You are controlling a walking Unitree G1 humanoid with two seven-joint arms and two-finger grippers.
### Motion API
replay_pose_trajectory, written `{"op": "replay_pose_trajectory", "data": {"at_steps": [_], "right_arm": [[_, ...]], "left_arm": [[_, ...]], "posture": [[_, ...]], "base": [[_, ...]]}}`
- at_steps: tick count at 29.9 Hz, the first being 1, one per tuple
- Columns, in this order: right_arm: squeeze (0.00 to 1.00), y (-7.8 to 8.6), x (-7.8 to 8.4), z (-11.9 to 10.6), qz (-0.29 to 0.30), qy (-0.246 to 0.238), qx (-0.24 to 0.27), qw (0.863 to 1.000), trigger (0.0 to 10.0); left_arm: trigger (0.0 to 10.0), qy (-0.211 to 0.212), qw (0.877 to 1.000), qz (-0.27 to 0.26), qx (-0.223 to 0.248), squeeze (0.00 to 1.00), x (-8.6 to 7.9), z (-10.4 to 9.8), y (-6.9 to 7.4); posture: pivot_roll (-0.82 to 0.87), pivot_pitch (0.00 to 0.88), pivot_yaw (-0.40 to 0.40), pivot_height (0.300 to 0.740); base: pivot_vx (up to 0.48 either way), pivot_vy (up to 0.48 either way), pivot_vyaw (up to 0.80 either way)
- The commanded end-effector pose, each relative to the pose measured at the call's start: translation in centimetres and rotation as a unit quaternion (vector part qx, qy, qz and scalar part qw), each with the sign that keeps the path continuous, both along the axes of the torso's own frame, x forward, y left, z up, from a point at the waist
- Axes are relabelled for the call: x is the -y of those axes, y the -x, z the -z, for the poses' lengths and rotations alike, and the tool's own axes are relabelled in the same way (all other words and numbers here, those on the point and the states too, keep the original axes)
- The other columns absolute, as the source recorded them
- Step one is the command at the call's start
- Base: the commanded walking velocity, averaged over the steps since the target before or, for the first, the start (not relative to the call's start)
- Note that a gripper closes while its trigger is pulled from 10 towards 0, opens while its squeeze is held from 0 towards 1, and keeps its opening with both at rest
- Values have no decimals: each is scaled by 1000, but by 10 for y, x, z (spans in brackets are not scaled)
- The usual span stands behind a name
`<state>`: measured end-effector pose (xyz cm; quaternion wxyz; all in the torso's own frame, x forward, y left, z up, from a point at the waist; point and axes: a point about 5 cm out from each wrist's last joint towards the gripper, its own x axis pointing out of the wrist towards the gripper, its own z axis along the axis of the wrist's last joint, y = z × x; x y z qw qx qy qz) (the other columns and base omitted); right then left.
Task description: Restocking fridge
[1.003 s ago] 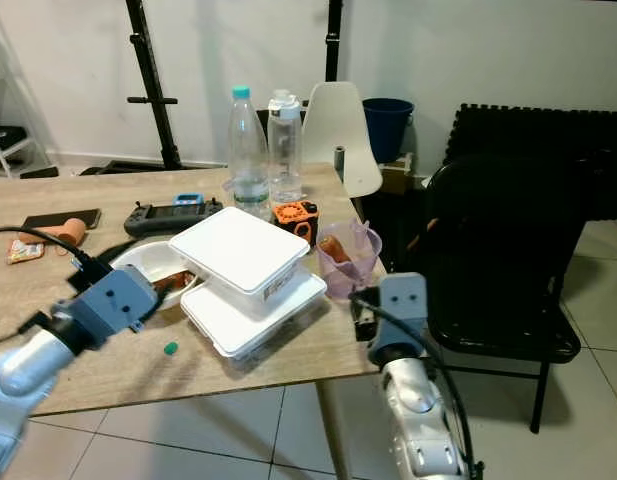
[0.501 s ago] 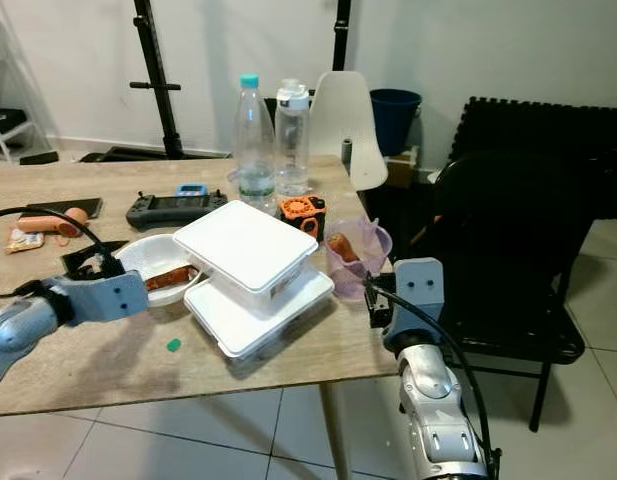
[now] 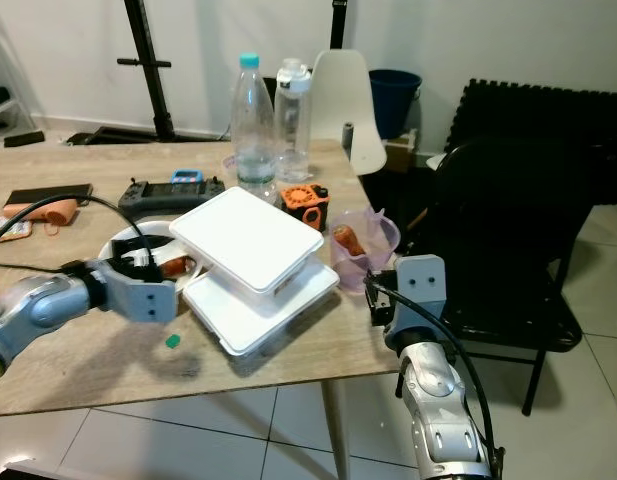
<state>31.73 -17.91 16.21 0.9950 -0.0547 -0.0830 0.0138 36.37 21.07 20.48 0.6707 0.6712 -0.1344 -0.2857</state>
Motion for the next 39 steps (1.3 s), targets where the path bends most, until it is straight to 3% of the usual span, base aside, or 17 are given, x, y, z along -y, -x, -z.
{"op": "replay_pose_trajectory", "data": {"at_steps": [1,6,16,24,32,33,39], "right_arm": [[0,3,-2,-1,-3,-3,0,1000,10000],[0,2,-6,0,-5,-8,0,1000,10000],[0,2,-12,0,-11,-15,0,1000,10000],[0,5,-16,1,-16,-17,-4,1000,10000],[0,8,-16,4,-16,-17,-11,1000,10000],[0,8,-17,4,-17,-16,-11,1000,10000],[0,9,-17,4,-16,-15,-11,1000,10000]], "left_arm": [[10000,-10,1000,25,5,0,13,6,-2],[10000,-16,998,30,45,0,20,-1,-9],[10000,-41,997,36,45,0,25,4,-13],[10000,-128,990,20,57,0,23,12,-21],[10000,-99,991,24,82,0,32,1,-25],[10000,-72,992,30,100,0,40,-6,-27],[10000,-22,993,39,112,0,51,-14,-28]], "posture": [[-100,173,-19,736],[-97,172,-13,736],[-90,171,-15,736],[-82,192,-16,736],[-84,198,-16,736],[-92,197,-16,736],[-96,195,-16,736]], "base": [[0,0,0],[0,0,0],[0,0,0],[0,0,0],[0,0,0],[0,0,0],[0,0,0]]}}
